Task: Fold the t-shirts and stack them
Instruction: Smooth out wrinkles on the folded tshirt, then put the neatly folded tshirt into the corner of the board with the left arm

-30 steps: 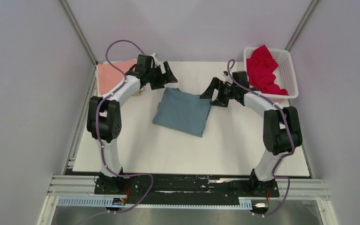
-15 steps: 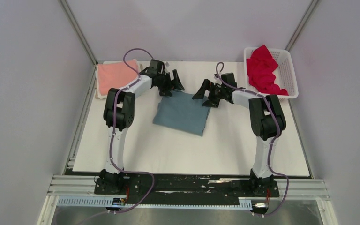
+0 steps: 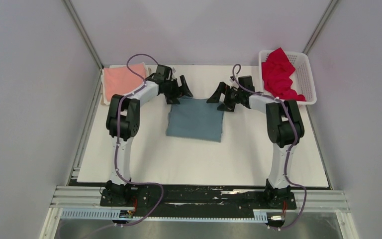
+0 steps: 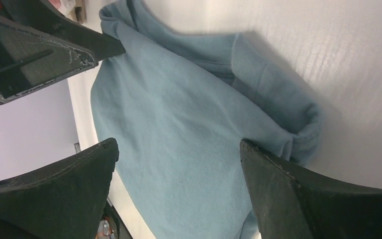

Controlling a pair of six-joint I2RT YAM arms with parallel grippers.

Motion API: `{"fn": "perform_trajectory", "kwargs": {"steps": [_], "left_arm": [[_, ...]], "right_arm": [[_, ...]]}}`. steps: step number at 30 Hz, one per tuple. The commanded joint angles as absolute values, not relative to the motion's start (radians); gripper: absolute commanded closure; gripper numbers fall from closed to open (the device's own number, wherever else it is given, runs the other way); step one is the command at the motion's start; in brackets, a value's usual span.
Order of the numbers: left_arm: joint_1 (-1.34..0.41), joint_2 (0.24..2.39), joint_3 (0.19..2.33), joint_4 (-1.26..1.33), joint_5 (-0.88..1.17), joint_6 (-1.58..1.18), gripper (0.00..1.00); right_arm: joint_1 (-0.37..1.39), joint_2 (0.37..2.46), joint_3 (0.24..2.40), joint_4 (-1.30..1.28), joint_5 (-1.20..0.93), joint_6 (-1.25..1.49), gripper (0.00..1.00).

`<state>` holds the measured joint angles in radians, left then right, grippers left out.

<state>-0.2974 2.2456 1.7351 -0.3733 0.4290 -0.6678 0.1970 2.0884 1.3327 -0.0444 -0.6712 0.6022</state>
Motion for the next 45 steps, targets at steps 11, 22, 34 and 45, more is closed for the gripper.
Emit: {"fn": "perform_trajectory", "kwargs": {"steps": [11, 22, 34, 45], "left_arm": [[-0.343, 1.752, 1.444, -0.431, 0.154, -0.604, 0.0], [-0.344, 1.936, 1.444, -0.486, 0.07, -0.551, 0.0], [-0.392, 2.073, 1.477, -0.46, 0.139, -0.606, 0.2], [-0.538, 2.204, 1.655, -0.629, -0.149, -0.646, 1.0]], "right_arm": [[0.175, 1.466, 0.996, -0.215, -0.405, 0.485, 0.0], [0.175, 1.094, 0.805, -0.329, -0.297, 0.473, 0.0], [0.173, 0.949, 0.773, -0.382, -0.216, 0.44, 0.0], [0.172, 0.945, 0.751, -0.388, -0.136, 0.408, 0.0]]}}
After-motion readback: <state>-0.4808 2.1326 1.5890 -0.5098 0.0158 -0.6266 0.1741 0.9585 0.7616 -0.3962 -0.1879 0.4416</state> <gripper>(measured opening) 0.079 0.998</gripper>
